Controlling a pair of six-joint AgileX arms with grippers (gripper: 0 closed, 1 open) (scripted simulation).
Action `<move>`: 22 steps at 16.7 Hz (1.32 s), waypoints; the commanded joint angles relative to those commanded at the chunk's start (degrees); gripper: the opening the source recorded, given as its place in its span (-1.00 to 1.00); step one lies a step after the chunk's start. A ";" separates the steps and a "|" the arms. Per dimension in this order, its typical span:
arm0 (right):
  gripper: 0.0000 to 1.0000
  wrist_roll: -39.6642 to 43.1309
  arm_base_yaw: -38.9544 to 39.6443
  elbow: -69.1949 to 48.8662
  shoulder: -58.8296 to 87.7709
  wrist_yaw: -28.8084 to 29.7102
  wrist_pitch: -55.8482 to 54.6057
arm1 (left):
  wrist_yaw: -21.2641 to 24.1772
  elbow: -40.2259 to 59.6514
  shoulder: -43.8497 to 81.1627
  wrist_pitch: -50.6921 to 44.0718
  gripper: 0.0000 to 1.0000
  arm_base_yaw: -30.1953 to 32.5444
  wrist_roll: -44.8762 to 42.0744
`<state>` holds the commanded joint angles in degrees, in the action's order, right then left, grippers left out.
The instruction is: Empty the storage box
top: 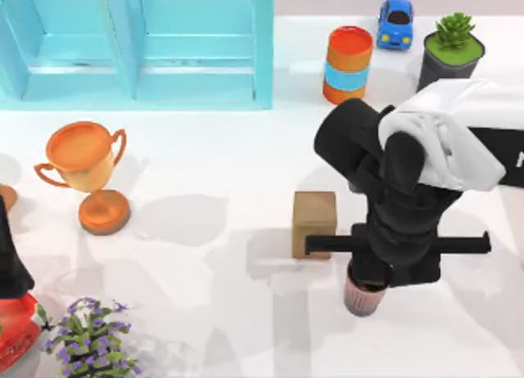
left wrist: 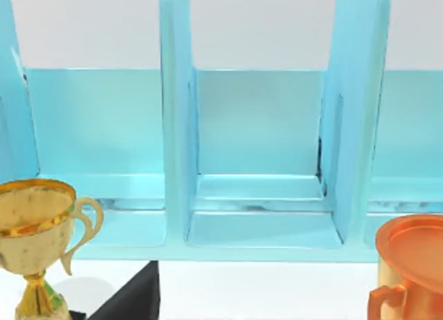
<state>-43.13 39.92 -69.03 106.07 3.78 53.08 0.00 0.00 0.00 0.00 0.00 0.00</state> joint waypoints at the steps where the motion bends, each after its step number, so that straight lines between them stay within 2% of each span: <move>1: -0.25 0.00 0.00 0.00 0.00 0.00 0.00 | 0.00 0.00 0.00 0.00 1.00 0.00 0.00; 9: 0.96 0.00 0.00 0.00 0.00 0.00 0.00 | 0.00 0.00 0.00 0.00 1.00 0.00 0.00; 19: 1.00 0.04 -0.05 -0.16 -0.05 0.03 0.18 | 0.00 0.00 0.00 0.00 1.00 0.00 0.00; 22: 1.00 -0.02 -0.05 -3.49 -0.65 0.00 4.15 | 0.00 0.00 0.00 0.00 1.00 0.00 0.00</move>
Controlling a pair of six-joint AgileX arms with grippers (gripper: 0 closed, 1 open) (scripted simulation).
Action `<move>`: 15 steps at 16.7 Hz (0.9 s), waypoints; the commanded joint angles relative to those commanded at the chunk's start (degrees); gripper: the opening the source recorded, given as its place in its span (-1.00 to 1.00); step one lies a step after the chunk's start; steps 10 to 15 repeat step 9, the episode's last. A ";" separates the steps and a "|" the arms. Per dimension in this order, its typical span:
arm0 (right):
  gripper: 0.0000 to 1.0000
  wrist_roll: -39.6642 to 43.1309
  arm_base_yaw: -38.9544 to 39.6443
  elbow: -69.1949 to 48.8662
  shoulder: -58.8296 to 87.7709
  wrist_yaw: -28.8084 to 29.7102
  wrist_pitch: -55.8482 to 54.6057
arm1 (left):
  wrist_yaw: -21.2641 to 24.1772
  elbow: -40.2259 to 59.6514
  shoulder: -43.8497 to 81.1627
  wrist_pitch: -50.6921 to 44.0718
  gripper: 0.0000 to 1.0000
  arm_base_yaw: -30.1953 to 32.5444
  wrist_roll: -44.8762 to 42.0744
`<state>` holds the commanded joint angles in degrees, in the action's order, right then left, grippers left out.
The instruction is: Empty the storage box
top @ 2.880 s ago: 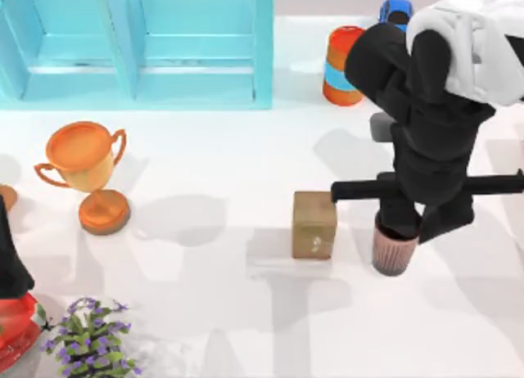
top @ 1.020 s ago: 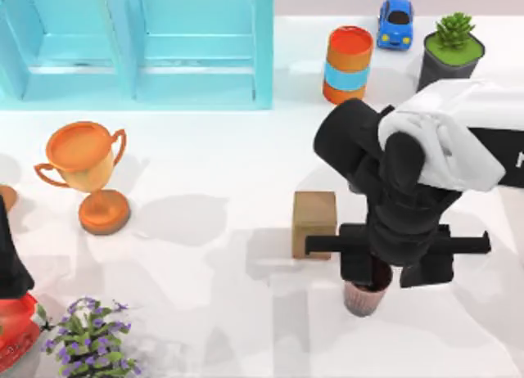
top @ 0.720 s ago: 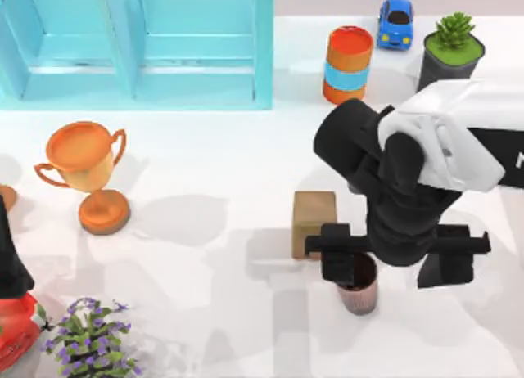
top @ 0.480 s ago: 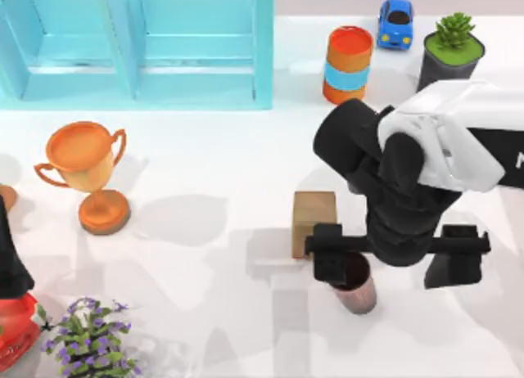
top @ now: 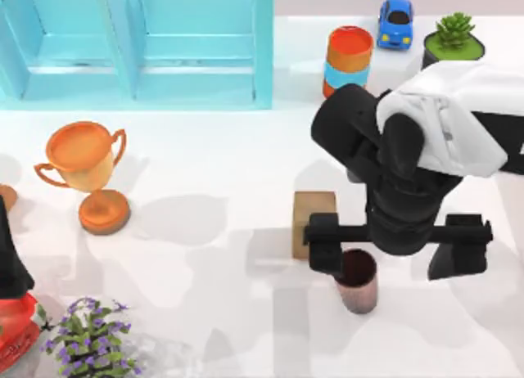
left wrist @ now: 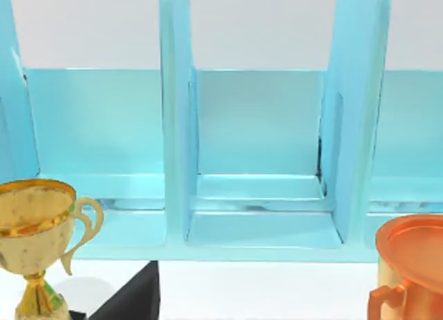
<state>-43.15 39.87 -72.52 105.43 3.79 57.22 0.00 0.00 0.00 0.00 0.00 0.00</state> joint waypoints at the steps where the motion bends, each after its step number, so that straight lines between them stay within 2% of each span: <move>1: 1.00 -0.01 0.00 -1.77 -0.43 0.01 2.35 | 0.00 0.00 0.00 0.00 1.00 0.00 0.00; 7: 1.00 0.18 -0.23 -12.72 -3.53 0.01 16.46 | 0.00 0.00 0.00 0.00 1.00 0.00 0.00; 15: 1.00 0.31 -0.25 -14.02 -4.00 -0.01 17.97 | 0.00 0.00 0.00 0.00 1.00 0.00 0.00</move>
